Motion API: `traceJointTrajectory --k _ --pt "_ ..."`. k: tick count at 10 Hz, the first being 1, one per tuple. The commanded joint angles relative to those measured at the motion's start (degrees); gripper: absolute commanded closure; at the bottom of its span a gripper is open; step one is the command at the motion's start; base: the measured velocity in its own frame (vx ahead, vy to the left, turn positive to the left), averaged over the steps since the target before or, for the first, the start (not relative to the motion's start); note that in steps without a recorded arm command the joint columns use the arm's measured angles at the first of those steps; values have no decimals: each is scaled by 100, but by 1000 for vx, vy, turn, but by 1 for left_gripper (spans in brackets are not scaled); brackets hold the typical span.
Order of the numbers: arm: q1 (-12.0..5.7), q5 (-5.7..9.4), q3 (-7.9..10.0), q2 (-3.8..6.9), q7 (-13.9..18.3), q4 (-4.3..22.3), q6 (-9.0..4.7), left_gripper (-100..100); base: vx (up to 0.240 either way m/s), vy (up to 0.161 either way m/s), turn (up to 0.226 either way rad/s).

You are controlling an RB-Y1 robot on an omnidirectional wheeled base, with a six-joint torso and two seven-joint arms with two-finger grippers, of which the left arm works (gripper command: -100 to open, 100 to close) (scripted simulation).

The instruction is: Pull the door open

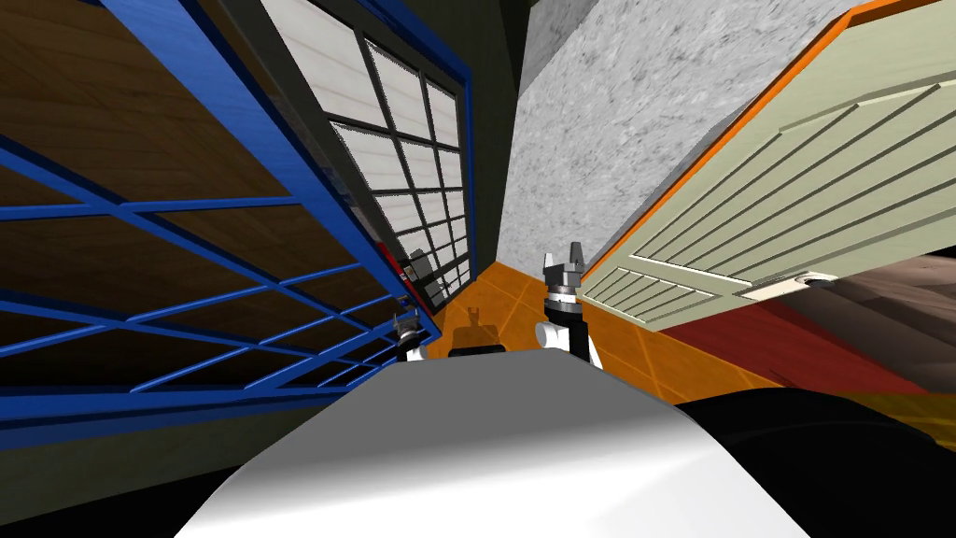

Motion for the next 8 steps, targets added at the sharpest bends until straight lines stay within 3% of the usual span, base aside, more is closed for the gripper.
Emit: traceJointTrajectory --k 1,4,6,8 --pt "4 170 -74 -18 286 -31 -14 -100 -85 15 -96" --pt "5 278 -120 -30 605 -48 -23 -100 -49 10 -41" --pt "6 474 -205 -50 981 -80 -39 -100 -67 11 -65" --pt "7 561 -242 -59 1248 -94 -46 -100 -58 8 -34"
